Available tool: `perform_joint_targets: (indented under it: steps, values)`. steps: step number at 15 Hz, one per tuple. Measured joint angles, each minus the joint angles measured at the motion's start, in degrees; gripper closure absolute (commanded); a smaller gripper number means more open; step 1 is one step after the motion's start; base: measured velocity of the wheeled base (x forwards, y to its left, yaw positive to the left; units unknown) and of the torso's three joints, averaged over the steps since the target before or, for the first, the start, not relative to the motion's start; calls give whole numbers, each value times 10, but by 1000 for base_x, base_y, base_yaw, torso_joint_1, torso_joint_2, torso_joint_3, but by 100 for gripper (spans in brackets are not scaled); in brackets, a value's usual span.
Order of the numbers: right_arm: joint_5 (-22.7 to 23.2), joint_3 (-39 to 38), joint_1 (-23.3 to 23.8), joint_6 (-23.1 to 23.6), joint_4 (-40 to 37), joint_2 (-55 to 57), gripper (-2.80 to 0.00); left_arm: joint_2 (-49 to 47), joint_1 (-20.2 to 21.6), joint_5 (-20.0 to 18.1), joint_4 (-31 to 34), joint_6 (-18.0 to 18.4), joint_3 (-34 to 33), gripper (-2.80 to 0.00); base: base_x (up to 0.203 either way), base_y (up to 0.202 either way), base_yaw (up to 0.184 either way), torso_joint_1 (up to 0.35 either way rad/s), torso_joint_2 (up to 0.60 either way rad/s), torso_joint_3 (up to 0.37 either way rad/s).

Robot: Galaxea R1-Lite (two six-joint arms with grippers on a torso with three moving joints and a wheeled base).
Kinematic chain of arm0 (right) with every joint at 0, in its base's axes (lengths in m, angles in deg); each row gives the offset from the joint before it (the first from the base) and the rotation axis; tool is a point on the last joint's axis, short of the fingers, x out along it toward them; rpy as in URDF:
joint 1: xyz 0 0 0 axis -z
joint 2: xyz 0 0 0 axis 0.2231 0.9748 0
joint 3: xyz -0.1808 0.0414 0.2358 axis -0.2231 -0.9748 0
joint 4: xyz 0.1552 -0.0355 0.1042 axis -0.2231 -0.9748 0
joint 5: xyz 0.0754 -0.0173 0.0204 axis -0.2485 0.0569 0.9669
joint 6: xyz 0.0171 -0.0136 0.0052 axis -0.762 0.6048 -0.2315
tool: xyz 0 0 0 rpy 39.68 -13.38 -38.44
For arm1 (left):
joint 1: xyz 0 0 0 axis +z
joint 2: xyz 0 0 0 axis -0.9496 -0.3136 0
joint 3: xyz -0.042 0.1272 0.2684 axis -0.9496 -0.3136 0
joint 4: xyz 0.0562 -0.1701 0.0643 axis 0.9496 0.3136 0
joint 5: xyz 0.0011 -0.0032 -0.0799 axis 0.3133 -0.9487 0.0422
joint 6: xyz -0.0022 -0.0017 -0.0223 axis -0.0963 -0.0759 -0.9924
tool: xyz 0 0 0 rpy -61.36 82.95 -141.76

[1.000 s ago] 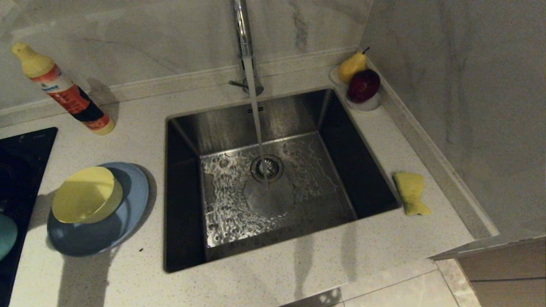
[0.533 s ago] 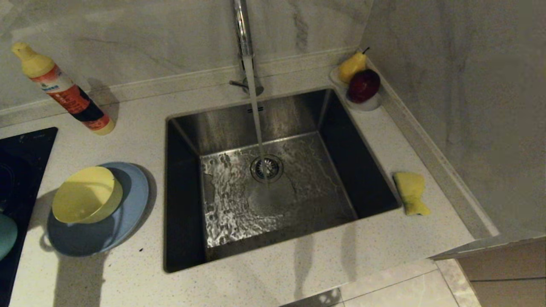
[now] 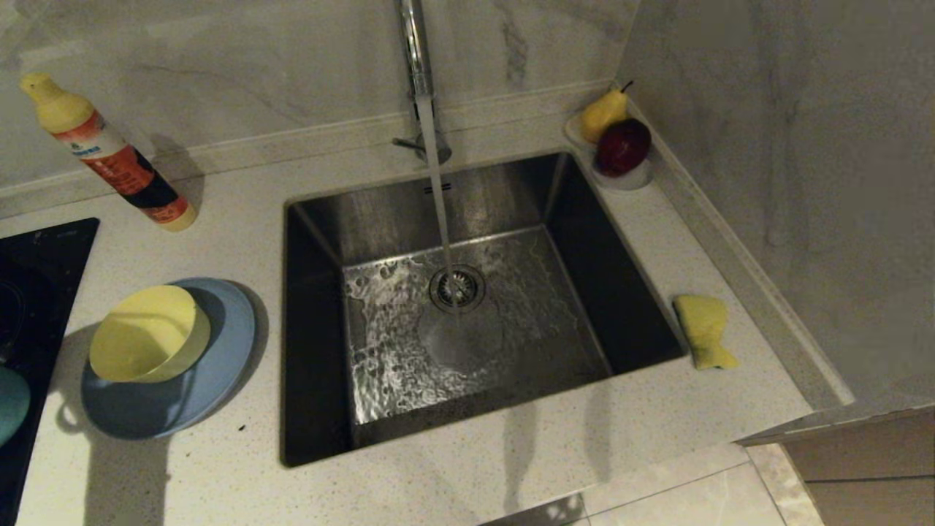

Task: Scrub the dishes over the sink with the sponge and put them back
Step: Pick up a bowl and the sponge

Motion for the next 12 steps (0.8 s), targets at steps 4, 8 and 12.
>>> perform_joint_targets:
  steps: [4, 8, 12]
  values:
    - [0, 0, 0, 0, 0, 0, 0, -8, 1, -19, 16, 0, 0, -280, 0, 0, 0, 0, 0, 0]
    - [0, 0, 0, 0, 0, 0, 0, -11, 2, -21, 20, 1, 0, -4, 0, 0, 0, 0, 0, 0]
    - [0, 0, 0, 0, 0, 0, 0, -13, 3, -31, 24, 2, -1, 0, 0, 0, 0, 0, 0, 0]
